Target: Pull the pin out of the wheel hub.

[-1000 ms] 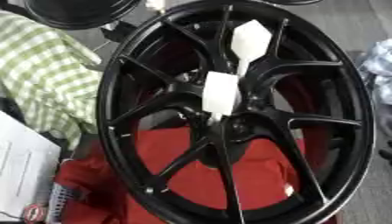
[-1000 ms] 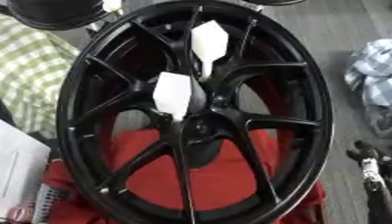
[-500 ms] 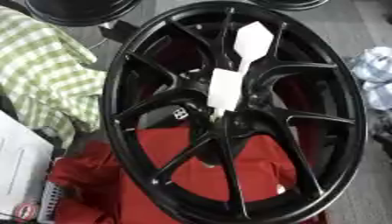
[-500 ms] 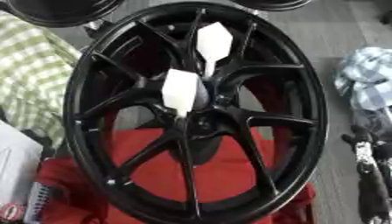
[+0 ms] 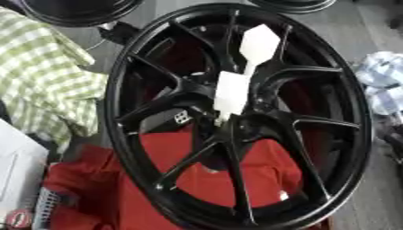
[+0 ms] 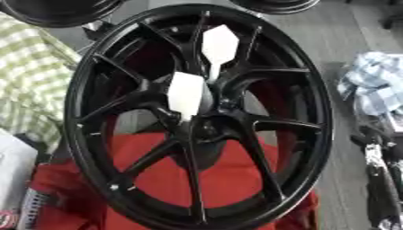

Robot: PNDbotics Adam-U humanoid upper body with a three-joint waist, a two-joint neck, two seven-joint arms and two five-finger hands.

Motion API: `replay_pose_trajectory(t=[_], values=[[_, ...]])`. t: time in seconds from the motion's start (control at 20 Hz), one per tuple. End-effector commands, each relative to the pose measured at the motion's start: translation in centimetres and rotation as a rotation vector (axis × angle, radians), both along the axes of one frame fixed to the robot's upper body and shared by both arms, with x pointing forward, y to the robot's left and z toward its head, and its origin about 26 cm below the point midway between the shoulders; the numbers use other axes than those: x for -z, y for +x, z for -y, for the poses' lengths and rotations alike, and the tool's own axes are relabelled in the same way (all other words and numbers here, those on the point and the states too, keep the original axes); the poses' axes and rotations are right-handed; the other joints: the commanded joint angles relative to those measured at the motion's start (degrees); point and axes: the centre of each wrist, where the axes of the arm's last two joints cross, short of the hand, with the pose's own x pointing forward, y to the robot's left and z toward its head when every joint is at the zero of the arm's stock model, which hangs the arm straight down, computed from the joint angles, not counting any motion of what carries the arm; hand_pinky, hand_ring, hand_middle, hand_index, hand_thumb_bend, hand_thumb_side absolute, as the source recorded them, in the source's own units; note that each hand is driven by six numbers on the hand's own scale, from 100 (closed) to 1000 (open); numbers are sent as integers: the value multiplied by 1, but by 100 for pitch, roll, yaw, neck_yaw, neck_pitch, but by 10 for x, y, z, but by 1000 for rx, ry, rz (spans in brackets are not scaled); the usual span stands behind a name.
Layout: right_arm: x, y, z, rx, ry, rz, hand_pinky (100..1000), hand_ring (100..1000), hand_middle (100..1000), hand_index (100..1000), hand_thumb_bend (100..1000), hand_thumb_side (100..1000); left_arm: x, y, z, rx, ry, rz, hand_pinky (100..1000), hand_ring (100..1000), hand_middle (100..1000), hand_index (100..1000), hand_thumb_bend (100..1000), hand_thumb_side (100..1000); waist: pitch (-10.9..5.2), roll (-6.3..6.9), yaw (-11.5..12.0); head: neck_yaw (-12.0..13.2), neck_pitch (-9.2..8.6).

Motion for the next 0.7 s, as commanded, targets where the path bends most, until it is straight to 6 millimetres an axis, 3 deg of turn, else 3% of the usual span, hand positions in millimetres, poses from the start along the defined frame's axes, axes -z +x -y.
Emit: replay_pose_trajectory(t=[0.05,0.25,0.4,0.55,0.7], values=[[-8,-1,1,-2,-14,22,1000,826,832,804,100,609,-8,-8,-18,-76,-3,-1,742,840,831,949,100,896,-85,30,15,-8,-58],[-7,-1,1,1,-17,21,1000,826,832,803,100,597,0,-9,-32,-127,-62,-12,722,824,796,907,100,875,-111,33,13,18,-42],[-7,-2,2,1,-15,21,1000,826,832,803,100,599,0,-9,-31,-101,-78,-4,698,783,742,877,100,833,-130,31,3,30,-45],[-7,-2,1,-2,-13,19,1000,827,832,803,100,599,-3,-9,-21,-60,-127,54,660,755,691,826,100,747,-136,24,6,40,-47],[-7,-1,1,-5,-12,21,1000,827,831,803,100,600,-7,-10,4,20,-284,152,642,746,700,823,100,742,-128,8,21,55,-35]])
